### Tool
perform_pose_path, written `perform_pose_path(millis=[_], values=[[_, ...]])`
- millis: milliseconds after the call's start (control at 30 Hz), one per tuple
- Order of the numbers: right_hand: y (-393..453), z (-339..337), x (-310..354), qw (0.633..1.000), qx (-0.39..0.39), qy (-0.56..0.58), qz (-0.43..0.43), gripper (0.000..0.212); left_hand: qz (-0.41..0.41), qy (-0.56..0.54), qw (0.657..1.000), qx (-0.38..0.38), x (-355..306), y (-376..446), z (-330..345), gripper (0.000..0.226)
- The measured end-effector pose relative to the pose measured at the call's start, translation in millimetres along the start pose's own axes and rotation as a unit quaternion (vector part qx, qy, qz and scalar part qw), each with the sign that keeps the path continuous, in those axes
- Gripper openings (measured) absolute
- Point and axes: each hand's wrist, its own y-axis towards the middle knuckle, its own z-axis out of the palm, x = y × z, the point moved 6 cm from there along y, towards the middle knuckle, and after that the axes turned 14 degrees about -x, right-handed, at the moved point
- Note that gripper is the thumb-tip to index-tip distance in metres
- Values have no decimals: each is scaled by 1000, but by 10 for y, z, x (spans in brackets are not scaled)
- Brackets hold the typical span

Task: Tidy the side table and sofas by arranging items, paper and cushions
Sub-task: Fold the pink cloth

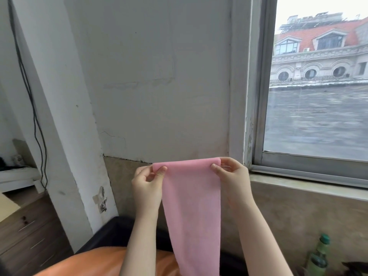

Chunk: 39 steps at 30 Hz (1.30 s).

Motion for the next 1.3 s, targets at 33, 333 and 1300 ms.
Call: perform_pose_path(millis=[33, 333, 1300], values=[[0, -9, -1, 1000, -10, -1, -4, 8, -2, 4, 1000, -2, 12, 5, 3, 16], [-42, -80, 4, 998, -59, 36, 10, 7, -25, -9, 996, 81, 15, -70, 59, 42], [-92, 7, 66, 998, -50, -20, -35, 37, -42, -28, 998, 47, 42, -88, -43, 21]])
